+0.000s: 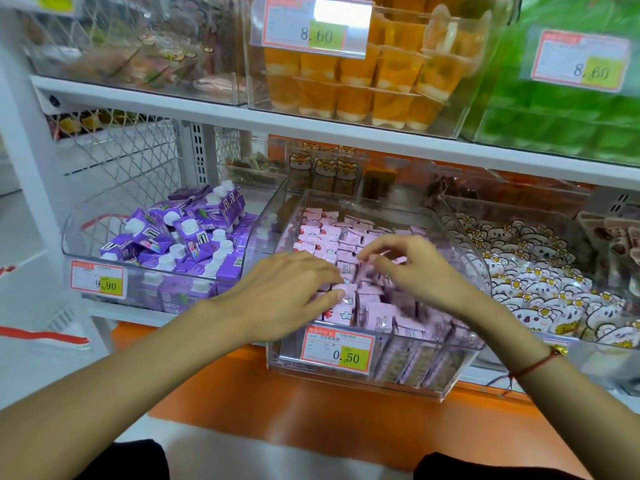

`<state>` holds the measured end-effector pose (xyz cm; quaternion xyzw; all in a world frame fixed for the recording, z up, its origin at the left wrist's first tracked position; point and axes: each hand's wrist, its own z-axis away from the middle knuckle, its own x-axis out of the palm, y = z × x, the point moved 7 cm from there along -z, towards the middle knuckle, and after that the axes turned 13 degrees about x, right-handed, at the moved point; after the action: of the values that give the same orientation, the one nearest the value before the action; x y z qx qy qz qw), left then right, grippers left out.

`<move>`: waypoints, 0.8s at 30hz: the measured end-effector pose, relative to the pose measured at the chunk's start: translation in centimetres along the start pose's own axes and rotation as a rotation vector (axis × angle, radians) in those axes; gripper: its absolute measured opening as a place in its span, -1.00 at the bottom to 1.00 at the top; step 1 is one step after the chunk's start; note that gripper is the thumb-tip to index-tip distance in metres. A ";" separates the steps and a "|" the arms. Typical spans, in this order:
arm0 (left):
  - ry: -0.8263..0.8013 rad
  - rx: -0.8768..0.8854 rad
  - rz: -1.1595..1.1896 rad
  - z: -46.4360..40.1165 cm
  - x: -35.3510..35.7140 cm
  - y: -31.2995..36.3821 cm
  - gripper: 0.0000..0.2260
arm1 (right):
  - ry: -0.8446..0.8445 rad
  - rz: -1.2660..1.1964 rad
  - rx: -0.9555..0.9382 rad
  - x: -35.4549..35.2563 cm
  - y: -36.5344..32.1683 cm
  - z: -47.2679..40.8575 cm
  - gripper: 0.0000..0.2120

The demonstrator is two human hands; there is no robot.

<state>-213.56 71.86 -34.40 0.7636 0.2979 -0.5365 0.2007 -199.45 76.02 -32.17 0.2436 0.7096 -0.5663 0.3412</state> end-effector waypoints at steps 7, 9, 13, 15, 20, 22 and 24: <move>0.011 -0.020 0.024 0.3 -0.1 0.2 -0.65 | -0.070 0.370 -0.014 1.9 -0.1 -3.4 -0.74; 0.021 -0.030 0.014 0.3 -0.1 0.1 -0.67 | -0.071 0.324 0.015 1.9 0.0 -4.1 -0.74; 0.026 -0.058 0.017 0.2 0.0 0.0 -0.68 | -0.091 0.307 0.042 2.2 0.2 -4.5 -0.76; 0.037 -0.082 0.028 0.2 -0.1 -0.1 -0.68 | -0.134 0.327 0.060 2.5 0.2 -4.5 -0.76; 0.029 -0.094 0.025 0.1 -0.2 0.2 -0.62 | -0.116 0.409 0.007 2.3 -0.6 -3.8 -0.71; 0.021 -0.090 0.017 0.0 -0.1 0.2 -0.60 | -0.057 0.298 0.002 1.7 -0.7 -2.9 -0.71; 0.024 -0.096 0.019 0.0 -0.1 0.2 -0.60 | 0.049 0.047 -0.001 0.5 -1.0 -1.6 -0.76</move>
<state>-213.43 71.64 -34.27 0.7623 0.3184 -0.5106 0.2386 -200.85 77.34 -31.70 0.2738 0.7120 -0.5517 0.3373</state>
